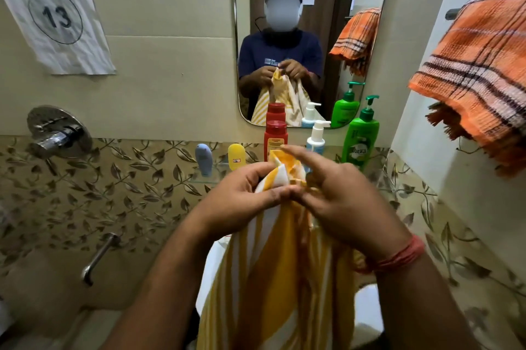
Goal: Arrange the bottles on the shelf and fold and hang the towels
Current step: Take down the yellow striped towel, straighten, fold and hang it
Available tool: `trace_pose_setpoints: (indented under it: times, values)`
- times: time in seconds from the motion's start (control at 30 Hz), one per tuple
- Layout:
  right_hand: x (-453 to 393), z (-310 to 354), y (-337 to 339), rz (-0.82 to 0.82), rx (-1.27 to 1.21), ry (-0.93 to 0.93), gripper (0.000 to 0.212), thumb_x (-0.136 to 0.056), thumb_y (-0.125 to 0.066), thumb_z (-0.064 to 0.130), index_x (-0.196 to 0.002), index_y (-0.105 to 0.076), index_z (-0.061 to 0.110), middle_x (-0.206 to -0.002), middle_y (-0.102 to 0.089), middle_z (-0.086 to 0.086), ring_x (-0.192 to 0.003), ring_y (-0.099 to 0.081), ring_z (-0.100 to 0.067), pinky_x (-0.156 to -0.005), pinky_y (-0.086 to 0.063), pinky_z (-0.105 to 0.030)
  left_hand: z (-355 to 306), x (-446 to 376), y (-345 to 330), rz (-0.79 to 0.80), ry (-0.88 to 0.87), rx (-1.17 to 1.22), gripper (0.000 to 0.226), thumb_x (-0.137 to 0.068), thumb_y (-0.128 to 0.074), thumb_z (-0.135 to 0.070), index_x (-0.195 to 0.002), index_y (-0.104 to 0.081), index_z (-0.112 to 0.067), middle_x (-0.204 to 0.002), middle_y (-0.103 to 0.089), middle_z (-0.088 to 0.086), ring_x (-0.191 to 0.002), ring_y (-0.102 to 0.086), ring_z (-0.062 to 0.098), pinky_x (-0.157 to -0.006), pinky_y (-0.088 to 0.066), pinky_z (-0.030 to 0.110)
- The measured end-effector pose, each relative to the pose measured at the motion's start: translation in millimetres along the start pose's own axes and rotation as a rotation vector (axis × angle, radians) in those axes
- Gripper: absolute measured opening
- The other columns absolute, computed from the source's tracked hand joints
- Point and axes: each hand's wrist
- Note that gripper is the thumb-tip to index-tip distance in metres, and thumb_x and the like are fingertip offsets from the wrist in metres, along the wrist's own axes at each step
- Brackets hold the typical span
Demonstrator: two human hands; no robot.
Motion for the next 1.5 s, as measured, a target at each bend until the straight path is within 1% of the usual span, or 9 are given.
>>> trace_pose_setpoints:
  times: [0.17,0.27,0.37,0.57,0.77,0.97,1.2,1.3,1.5]
  values:
    - [-5,-3,4,0.176,-0.058,0.068,0.048,-0.089,-0.071,0.029,-0.133,-0.055,0.039,-0.065,-0.050,0.046,-0.066,-0.049,0.022,-0.061,-0.038,-0.005,0,4,6,0.059,-0.064,-0.143,0.014,-0.090,-0.067,-0.004,-0.100,-0.065,-0.013,-0.097,-0.064,0.012,-0.093,-0.063,0.029,-0.080,-0.055,0.043]
    - [-6,-6,2,0.124,-0.018,0.077,0.015,-0.087,-0.072,0.035,-0.098,-0.062,0.040,-0.069,-0.057,0.023,-0.068,-0.054,0.007,-0.059,-0.039,-0.015,4,9,6,0.060,-0.073,-0.154,0.013,-0.085,-0.069,-0.013,-0.089,-0.058,-0.009,-0.087,-0.056,0.016,-0.080,-0.055,0.032,-0.068,-0.045,0.045]
    - [-6,-6,0,0.065,-0.018,0.069,0.017,-0.086,-0.072,0.036,-0.082,-0.056,0.034,-0.073,-0.059,0.015,-0.070,-0.054,0.001,-0.059,-0.042,-0.027,8,11,11,0.071,-0.024,-0.075,0.018,-0.081,-0.072,-0.020,-0.081,-0.054,-0.015,-0.082,-0.052,0.010,-0.076,-0.049,0.022,-0.069,-0.038,0.038]
    - [-8,-3,0,0.009,-0.024,0.089,0.017,-0.085,-0.073,0.032,-0.082,-0.056,0.030,-0.074,-0.059,0.014,-0.070,-0.054,-0.001,-0.057,-0.041,-0.028,6,7,8,0.039,0.059,0.211,0.018,-0.086,-0.072,-0.029,-0.089,-0.058,-0.018,-0.082,-0.052,0.005,-0.073,-0.048,0.020,-0.061,-0.040,0.029]
    - [-6,-1,-1,0.019,0.033,0.100,0.025,-0.083,-0.075,0.031,-0.082,-0.051,0.036,-0.067,-0.053,0.015,-0.063,-0.050,0.000,-0.054,-0.036,-0.024,14,4,4,0.105,0.082,0.127,0.023,-0.087,-0.070,-0.004,-0.106,-0.063,-0.016,-0.099,-0.061,0.014,-0.095,-0.060,0.021,-0.086,-0.051,0.036]
    - [-5,-3,3,0.050,0.046,0.042,0.019,-0.084,-0.073,0.040,-0.086,-0.055,0.034,-0.071,-0.054,0.015,-0.067,-0.051,0.000,-0.057,-0.037,-0.023,14,4,1,-0.064,0.020,0.069,0.011,-0.084,-0.072,-0.011,-0.087,-0.064,-0.016,-0.084,-0.059,0.004,-0.080,-0.056,0.016,-0.071,-0.049,0.028]
    - [-6,-5,8,0.127,0.014,-0.001,0.009,-0.091,-0.062,0.043,-0.095,-0.064,0.036,-0.079,-0.060,0.016,-0.075,-0.054,0.001,-0.061,-0.043,-0.024,13,2,1,0.009,0.007,0.282,0.018,-0.073,-0.074,-0.017,-0.076,-0.057,-0.023,-0.084,-0.052,0.005,-0.079,-0.051,0.014,-0.066,-0.044,0.022]
    - [-8,-9,6,0.208,-0.015,-0.006,0.015,-0.094,-0.059,0.040,-0.104,-0.069,0.035,-0.090,-0.066,0.017,-0.085,-0.058,0.002,-0.070,-0.049,-0.026,13,2,2,0.062,-0.020,0.333,0.019,-0.073,-0.073,-0.013,-0.079,-0.057,-0.021,-0.089,-0.050,0.010,-0.082,-0.049,0.020,-0.069,-0.044,0.025]
    - [-7,-8,7,0.074,-0.124,0.026,0.009,-0.085,-0.072,0.021,-0.085,-0.066,0.026,-0.070,-0.059,0.015,-0.068,-0.055,0.002,-0.057,-0.038,-0.013,14,-2,0,0.114,0.092,0.258,0.017,-0.088,-0.071,-0.022,-0.098,-0.059,-0.016,-0.077,-0.056,-0.003,-0.066,-0.049,0.015,-0.058,-0.038,0.028]
Point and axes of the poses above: each hand's wrist, its own x-axis away from the middle knuckle, its own y-axis out of the back of the hand, z = x × y
